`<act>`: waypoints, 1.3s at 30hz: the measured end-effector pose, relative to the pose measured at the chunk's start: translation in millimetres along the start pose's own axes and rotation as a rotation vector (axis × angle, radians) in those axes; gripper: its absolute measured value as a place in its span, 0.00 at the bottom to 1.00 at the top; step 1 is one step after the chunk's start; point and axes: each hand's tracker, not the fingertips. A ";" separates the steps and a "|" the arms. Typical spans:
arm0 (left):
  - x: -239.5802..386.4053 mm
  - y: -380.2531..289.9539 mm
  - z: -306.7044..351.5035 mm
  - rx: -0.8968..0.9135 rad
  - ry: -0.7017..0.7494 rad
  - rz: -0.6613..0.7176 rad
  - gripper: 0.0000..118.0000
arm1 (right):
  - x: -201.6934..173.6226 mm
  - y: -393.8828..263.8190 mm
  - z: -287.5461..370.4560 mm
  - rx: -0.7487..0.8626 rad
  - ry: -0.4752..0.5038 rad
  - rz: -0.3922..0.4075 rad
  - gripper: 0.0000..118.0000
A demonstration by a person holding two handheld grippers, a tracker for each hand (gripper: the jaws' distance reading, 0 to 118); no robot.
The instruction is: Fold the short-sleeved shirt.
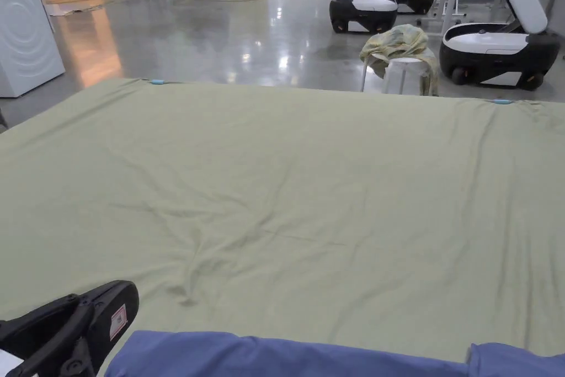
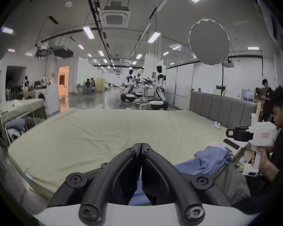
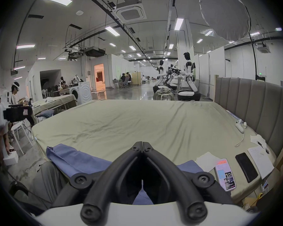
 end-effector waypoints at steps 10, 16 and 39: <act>-147.0 -65.2 -36.1 -0.295 -0.160 0.553 0.50 | -1.7 -6.0 1.7 -0.042 0.051 -0.064 0.00; -219.3 -137.7 -56.3 -0.328 -0.125 0.846 0.51 | -6.4 -9.9 -4.5 -0.090 0.062 -0.096 0.00; -207.3 -155.0 -145.1 -0.538 -0.241 0.937 0.09 | -0.1 -6.6 11.1 -0.184 0.057 -0.051 0.00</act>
